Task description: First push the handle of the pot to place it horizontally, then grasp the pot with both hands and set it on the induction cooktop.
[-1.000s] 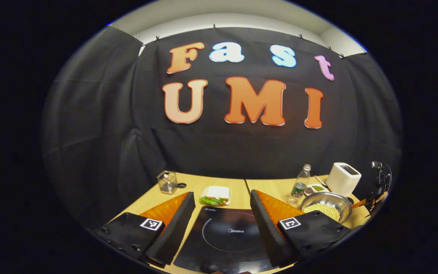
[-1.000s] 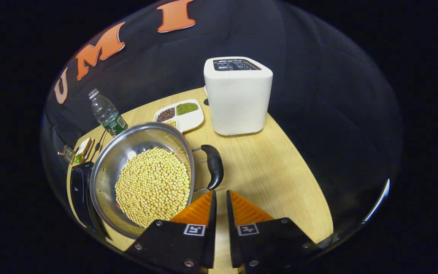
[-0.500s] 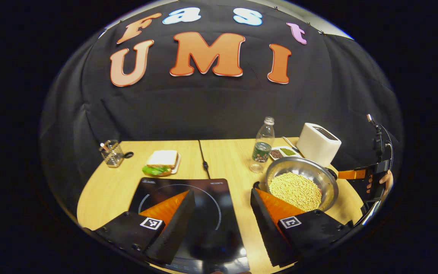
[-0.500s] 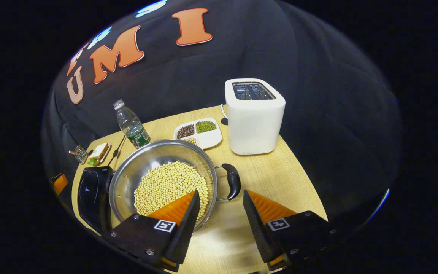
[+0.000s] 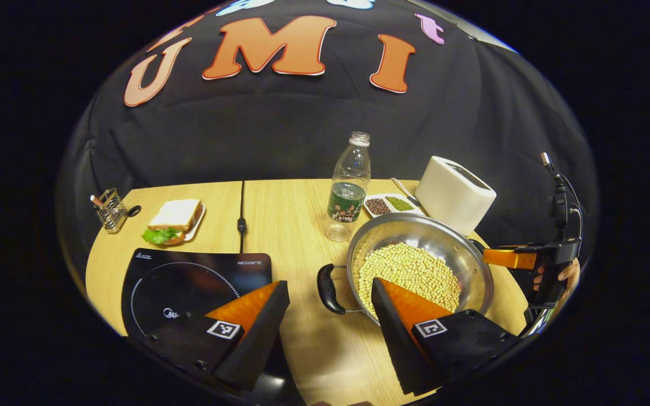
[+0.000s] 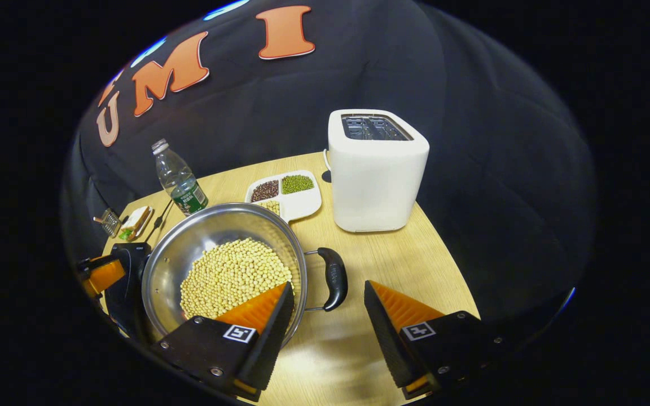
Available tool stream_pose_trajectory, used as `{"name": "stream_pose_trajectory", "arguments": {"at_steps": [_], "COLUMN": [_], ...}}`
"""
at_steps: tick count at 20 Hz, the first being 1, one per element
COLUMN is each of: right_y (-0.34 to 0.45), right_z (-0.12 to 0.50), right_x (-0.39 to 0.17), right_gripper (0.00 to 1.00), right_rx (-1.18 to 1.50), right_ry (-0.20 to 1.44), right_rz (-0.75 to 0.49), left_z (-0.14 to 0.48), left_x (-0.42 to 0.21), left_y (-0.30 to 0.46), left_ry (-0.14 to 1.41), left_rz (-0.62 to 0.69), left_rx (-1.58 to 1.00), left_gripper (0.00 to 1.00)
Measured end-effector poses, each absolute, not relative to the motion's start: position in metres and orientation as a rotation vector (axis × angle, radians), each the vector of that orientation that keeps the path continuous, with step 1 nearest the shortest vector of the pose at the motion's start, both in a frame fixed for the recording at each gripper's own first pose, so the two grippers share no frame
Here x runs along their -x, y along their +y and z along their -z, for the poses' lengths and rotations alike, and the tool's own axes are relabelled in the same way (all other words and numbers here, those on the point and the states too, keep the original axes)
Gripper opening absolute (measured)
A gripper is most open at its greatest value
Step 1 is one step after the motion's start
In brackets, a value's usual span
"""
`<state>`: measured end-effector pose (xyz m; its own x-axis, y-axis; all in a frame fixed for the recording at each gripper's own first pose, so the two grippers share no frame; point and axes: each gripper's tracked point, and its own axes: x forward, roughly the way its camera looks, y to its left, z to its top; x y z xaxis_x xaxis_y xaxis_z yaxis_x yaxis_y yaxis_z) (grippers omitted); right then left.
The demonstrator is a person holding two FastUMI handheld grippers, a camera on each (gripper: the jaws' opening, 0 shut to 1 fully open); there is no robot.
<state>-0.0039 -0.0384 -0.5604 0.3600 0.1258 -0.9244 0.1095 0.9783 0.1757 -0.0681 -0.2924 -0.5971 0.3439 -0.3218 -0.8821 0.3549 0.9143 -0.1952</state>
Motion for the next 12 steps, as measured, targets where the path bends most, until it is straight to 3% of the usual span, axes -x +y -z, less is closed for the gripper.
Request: {"name": "stream_pose_trajectory", "arguments": {"at_steps": [12], "right_y": [-0.023], "right_z": [0.603], "right_x": [0.004], "right_gripper": [0.81], "right_rx": [-0.152], "right_ry": [1.263], "right_rz": [-0.018], "left_z": [0.677], "left_x": [0.068], "left_y": [-0.31], "left_ry": [1.175], "left_rz": [0.375], "left_rx": [-0.091], "left_gripper": [0.96]}}
